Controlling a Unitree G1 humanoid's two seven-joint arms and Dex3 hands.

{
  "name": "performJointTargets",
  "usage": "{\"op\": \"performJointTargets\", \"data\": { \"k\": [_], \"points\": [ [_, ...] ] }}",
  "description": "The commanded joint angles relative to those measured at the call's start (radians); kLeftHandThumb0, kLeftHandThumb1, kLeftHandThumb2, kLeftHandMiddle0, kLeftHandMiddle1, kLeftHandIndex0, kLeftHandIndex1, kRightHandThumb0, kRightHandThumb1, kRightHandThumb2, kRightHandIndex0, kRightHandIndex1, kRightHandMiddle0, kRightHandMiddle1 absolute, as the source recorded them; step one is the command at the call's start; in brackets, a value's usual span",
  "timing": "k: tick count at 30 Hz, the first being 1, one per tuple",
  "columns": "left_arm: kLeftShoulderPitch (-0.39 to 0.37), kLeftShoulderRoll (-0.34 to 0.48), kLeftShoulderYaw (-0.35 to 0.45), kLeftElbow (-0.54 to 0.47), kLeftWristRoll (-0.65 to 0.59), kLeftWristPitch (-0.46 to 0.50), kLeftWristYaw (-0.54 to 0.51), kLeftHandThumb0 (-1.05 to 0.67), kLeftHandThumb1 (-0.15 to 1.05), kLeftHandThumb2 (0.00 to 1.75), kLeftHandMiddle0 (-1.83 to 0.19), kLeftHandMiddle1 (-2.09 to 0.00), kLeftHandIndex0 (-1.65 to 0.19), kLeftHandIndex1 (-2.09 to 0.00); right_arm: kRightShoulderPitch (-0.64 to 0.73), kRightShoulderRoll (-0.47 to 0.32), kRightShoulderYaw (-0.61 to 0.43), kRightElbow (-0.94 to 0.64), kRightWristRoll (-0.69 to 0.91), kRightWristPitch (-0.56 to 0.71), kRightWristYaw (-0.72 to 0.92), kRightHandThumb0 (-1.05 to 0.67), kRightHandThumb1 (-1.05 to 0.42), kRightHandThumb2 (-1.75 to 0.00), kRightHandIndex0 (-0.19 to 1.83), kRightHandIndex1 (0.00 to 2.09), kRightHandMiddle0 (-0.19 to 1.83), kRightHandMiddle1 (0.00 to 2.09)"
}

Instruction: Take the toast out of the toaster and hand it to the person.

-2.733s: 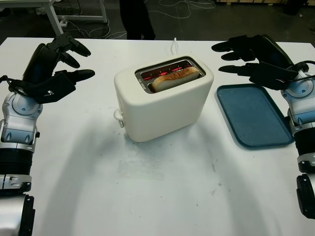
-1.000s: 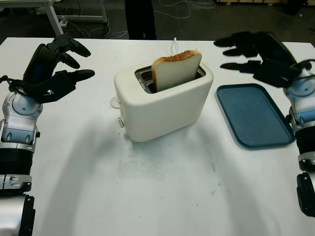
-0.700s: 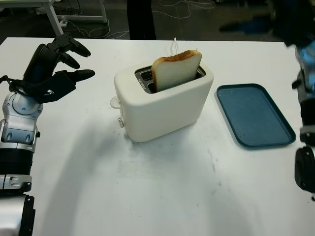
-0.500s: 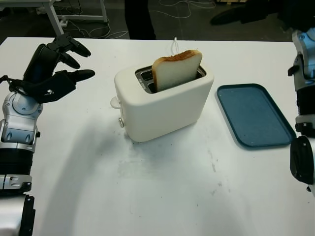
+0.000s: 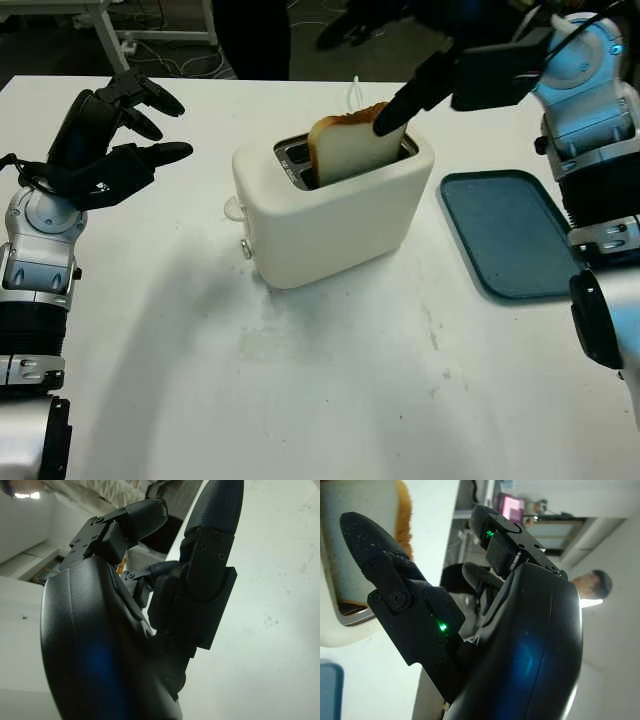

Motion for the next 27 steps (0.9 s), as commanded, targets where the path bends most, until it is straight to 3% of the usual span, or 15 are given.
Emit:
{"op": "performJointTargets", "data": {
  "k": [1, 13, 17, 22, 27],
  "points": [
    [0.002, -0.001, -0.001, -0.002, 0.002, -0.003, 0.008, -0.93, 0.92, 0.07, -0.42, -1.33, -0.36, -1.21, -0.011, 0.012, 0.012, -0.006, -0.012, -0.022, -0.004, -0.83, -0.62, 0.00, 0.24, 0.86, 0.57, 0.18],
    [0.003, 0.000, -0.001, -0.002, 0.001, -0.007, 0.004, -0.93, 0.92, 0.07, -0.43, -1.33, -0.35, -1.21, -0.002, 0.047, 0.050, 0.075, -0.095, -0.052, -0.068, -0.79, -0.62, 0.00, 0.30, 0.72, 0.61, 0.14],
    [0.005, -0.001, 0.001, 0.000, -0.002, -0.010, 0.005, -0.94, 0.92, 0.07, -0.43, -1.31, -0.36, -1.20, -0.004, 0.047, 0.060, 0.105, -0.110, -0.068, -0.071, -0.70, -0.63, 0.00, 0.33, 0.69, 0.62, 0.12],
    [0.004, -0.004, 0.003, 0.006, -0.007, -0.018, 0.006, -0.92, 0.92, 0.06, -0.41, -1.33, -0.36, -1.21, 0.005, 0.044, 0.070, 0.120, -0.142, -0.068, -0.088, -0.41, -0.65, -0.01, 0.38, 0.71, 0.65, 0.11],
    [0.006, 0.001, 0.001, 0.003, -0.001, -0.019, 0.006, -0.92, 0.92, 0.06, -0.41, -1.34, -0.35, -1.21, 0.014, 0.040, 0.077, 0.139, -0.148, -0.055, -0.083, -0.39, -0.66, 0.00, 0.40, 0.68, 0.65, 0.10]
  ]
}}
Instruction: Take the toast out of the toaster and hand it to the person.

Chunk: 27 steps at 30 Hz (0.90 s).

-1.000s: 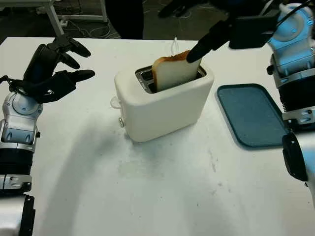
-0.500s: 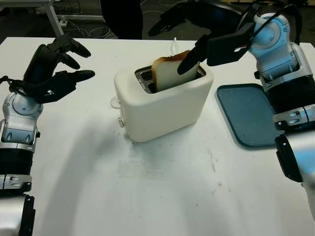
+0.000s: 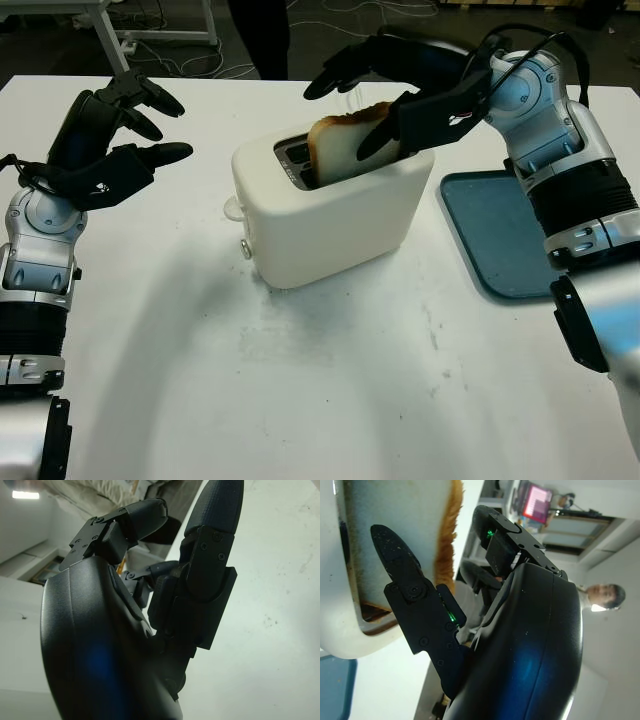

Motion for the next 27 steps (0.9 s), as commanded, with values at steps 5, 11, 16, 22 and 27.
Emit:
{"op": "performJointTargets", "data": {
  "k": [5, 11, 16, 22, 27],
  "points": [
    [0.006, 0.002, -0.001, -0.005, 0.003, -0.009, 0.005, -0.92, 0.92, 0.06, -0.43, -1.32, -0.36, -1.20, 0.020, -0.021, 0.021, 0.017, -0.040, -0.034, -0.029, -0.32, -0.68, -0.01, 0.53, 0.70, 0.76, 0.13],
    [0.002, -0.003, -0.002, -0.014, 0.000, 0.017, 0.001, -0.93, 0.92, 0.05, -0.43, -1.31, -0.36, -1.19, 0.008, -0.045, 0.056, 0.025, -0.102, -0.093, -0.069, -0.34, -0.79, -0.02, 1.05, 0.98, 1.16, 0.32],
    [0.000, -0.003, -0.001, -0.003, -0.004, 0.000, 0.002, -0.94, 0.92, 0.06, -0.43, -1.32, -0.37, -1.19, 0.006, -0.054, 0.075, 0.038, -0.166, -0.126, -0.156, -0.51, -0.91, -0.07, 1.02, 1.67, 0.95, 1.35],
    [-0.002, -0.002, -0.004, -0.004, 0.004, 0.010, 0.004, -0.96, 0.92, 0.08, -0.43, -1.32, -0.36, -1.19, 0.014, -0.048, 0.055, 0.021, -0.197, -0.097, -0.252, -0.53, -0.92, -0.33, 0.97, 1.71, 0.87, 1.31],
    [-0.002, 0.002, -0.005, -0.001, 0.003, 0.005, -0.001, -0.95, 0.92, 0.09, -0.43, -1.31, -0.36, -1.18, 0.006, -0.040, 0.030, 0.074, -0.175, -0.123, -0.345, -0.53, -0.92, -0.43, 0.99, 1.74, 0.75, 1.70]
  ]
}}
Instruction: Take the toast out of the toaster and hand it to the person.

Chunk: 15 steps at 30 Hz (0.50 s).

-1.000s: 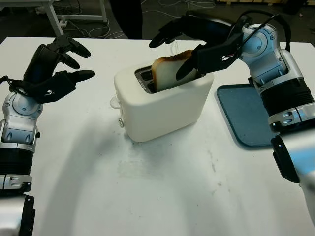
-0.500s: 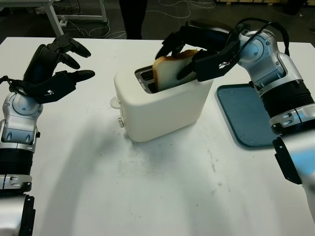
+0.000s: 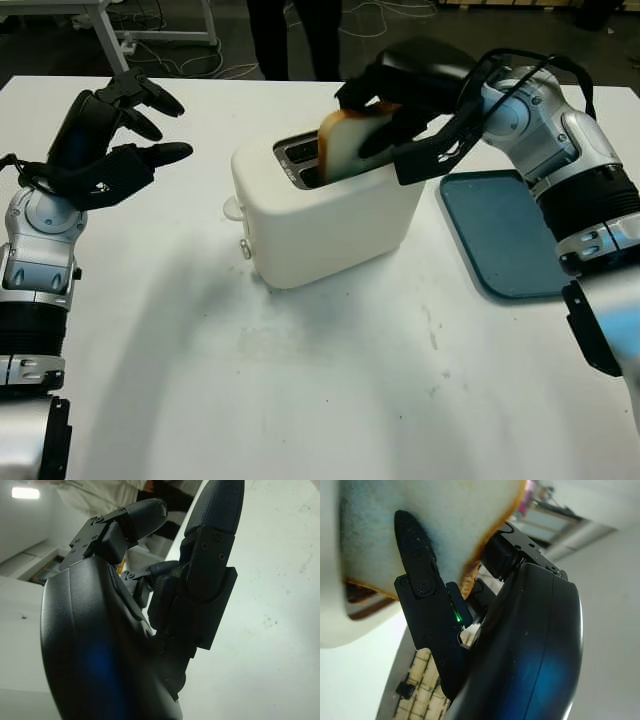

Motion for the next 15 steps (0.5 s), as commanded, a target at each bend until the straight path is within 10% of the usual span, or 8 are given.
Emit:
{"op": "performJointTargets", "data": {
  "k": [1, 15],
  "points": [
    [-0.003, 0.002, -0.005, 0.004, 0.004, -0.005, 0.001, -0.95, 0.92, 0.09, -0.43, -1.31, -0.36, -1.18, -0.008, 0.007, -0.023, 0.027, 0.017, -0.010, -0.041, -0.53, -0.92, -0.44, 0.98, 1.74, 0.74, 1.72],
    [0.003, -0.005, -0.003, -0.006, 0.003, 0.026, 0.006, -0.95, 0.92, 0.07, -0.42, -1.32, -0.36, -1.19, -0.129, 0.000, -0.218, 0.218, 0.241, -0.016, -0.051, -0.48, -0.92, -0.43, 0.94, 1.75, 0.67, 1.72]
  ]
}}
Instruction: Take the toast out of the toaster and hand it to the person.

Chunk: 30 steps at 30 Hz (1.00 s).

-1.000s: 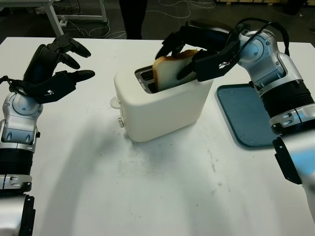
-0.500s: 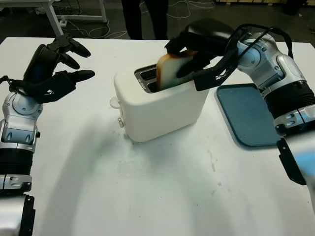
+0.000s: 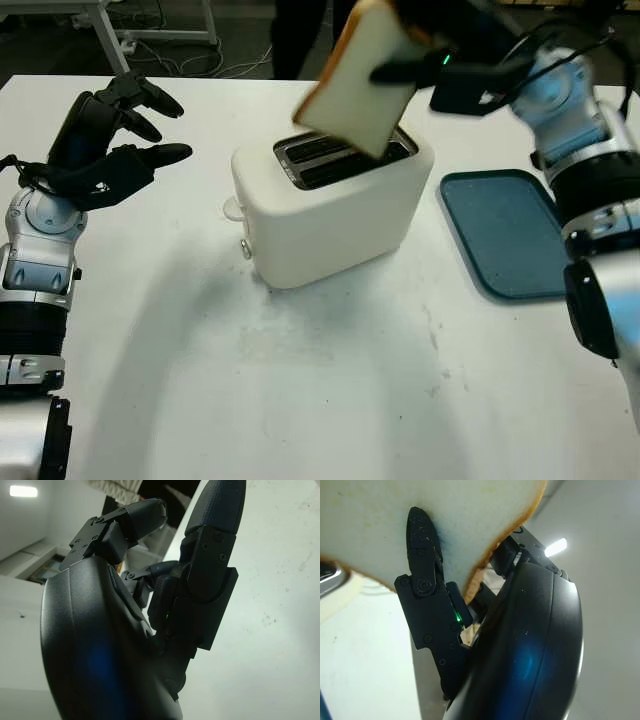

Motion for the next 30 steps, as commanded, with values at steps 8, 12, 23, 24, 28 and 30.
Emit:
{"op": "performJointTargets", "data": {
  "k": [8, 12, 23, 24, 28, 30],
  "points": [
    [0.010, -0.002, 0.001, -0.002, 0.001, -0.010, 0.011, -0.93, 0.92, 0.07, -0.41, -1.33, -0.35, -1.19, 0.024, -0.027, -0.108, 0.067, 0.046, -0.012, -0.213, -0.41, -0.92, -0.42, 0.94, 1.75, 0.63, 1.73],
    [0.006, -0.006, 0.000, 0.001, -0.004, -0.011, 0.008, -0.92, 0.92, 0.07, -0.40, -1.35, -0.34, -1.21, 0.087, -0.016, -0.157, 0.103, 0.082, -0.032, -0.311, -0.38, -0.92, -0.41, 0.92, 1.75, 0.67, 1.74],
    [0.001, -0.005, -0.004, 0.019, -0.003, -0.035, 0.008, -0.92, 0.92, 0.06, -0.38, -1.39, -0.33, -1.25, 0.231, 0.038, -0.326, 0.123, 0.282, 0.082, -0.359, -0.24, -0.92, -0.44, 0.92, 1.75, 0.34, 1.70],
    [0.001, -0.005, -0.005, 0.018, 0.000, -0.034, 0.008, -0.92, 0.92, 0.06, -0.38, -1.39, -0.32, -1.25, 0.234, 0.041, -0.336, 0.127, 0.294, 0.098, -0.362, -0.23, -0.92, -0.45, 0.93, 1.75, 0.38, 1.72],
    [0.001, -0.007, -0.005, 0.020, -0.001, -0.043, 0.010, -0.89, 0.92, 0.05, -0.39, -1.38, -0.32, -1.25, 0.235, 0.058, -0.357, 0.166, 0.313, 0.139, -0.373, -0.13, -0.92, -0.53, 0.88, 1.75, 0.45, 1.74],
    [0.001, -0.006, -0.007, 0.019, 0.005, -0.040, 0.012, -0.89, 0.92, 0.05, -0.39, -1.38, -0.32, -1.25, 0.219, 0.074, -0.371, 0.190, 0.331, 0.194, -0.396, -0.13, -0.92, -0.52, 0.83, 1.75, 0.43, 1.75]
  ]
}}
